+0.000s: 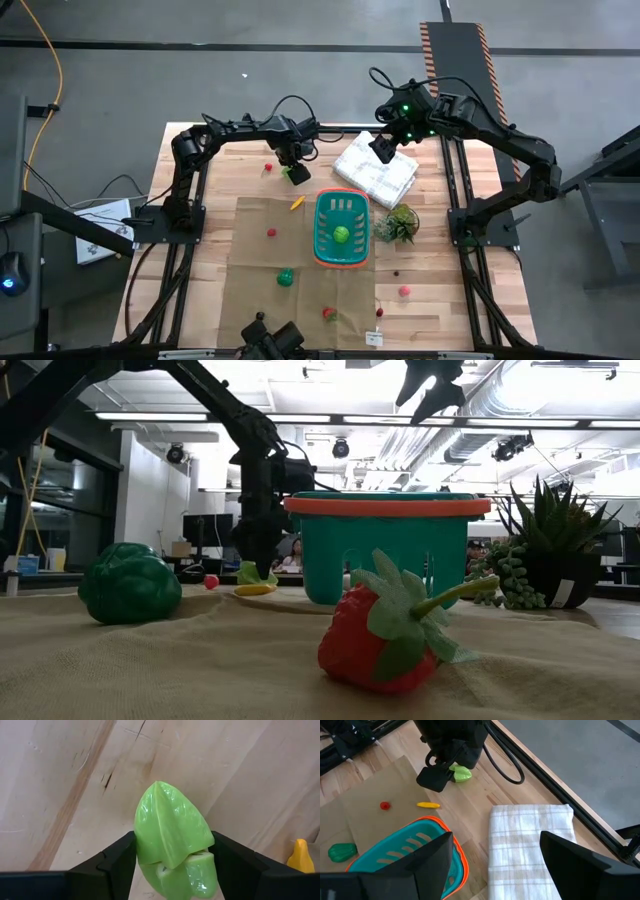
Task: Pick and placing Produce into tupperware
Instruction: Put the green starfruit into the blue basket
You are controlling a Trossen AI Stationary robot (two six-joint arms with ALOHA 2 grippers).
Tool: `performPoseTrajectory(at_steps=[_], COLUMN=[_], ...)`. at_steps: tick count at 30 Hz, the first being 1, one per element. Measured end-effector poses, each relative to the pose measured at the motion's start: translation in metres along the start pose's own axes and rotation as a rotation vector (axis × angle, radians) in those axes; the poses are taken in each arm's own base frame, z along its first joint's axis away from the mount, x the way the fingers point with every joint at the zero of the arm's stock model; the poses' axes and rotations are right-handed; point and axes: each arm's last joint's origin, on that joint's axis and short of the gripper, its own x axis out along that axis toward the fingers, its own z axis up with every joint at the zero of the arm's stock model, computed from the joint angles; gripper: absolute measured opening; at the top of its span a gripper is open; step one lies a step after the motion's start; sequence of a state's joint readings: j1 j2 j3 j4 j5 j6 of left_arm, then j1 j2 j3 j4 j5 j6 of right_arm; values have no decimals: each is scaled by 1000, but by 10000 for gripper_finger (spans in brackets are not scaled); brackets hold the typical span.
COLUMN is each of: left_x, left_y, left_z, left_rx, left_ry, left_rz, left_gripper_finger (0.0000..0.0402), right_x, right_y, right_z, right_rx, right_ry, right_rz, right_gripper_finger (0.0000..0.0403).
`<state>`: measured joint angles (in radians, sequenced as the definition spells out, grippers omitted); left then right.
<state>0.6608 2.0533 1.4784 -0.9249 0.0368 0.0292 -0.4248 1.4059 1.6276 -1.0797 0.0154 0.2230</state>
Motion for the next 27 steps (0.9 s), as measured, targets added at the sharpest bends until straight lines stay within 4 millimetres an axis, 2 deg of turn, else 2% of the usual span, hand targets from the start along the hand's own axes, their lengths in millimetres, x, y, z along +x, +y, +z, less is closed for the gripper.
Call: performPoseTrajectory(at_steps=[7,27], left_x=[0,-5], left_y=[0,0], left_z=[0,-2], left_rx=[0,52], left_ry=[-1,41], left_rz=[2,-7], left_gripper_finger=[225,210], right_x=[0,0], right_y=[0,0], right_z=[0,0], right_rx=[-4,-14], right_ry=[0,-1], right_rz=[0,0], right_gripper_finger=[288,288])
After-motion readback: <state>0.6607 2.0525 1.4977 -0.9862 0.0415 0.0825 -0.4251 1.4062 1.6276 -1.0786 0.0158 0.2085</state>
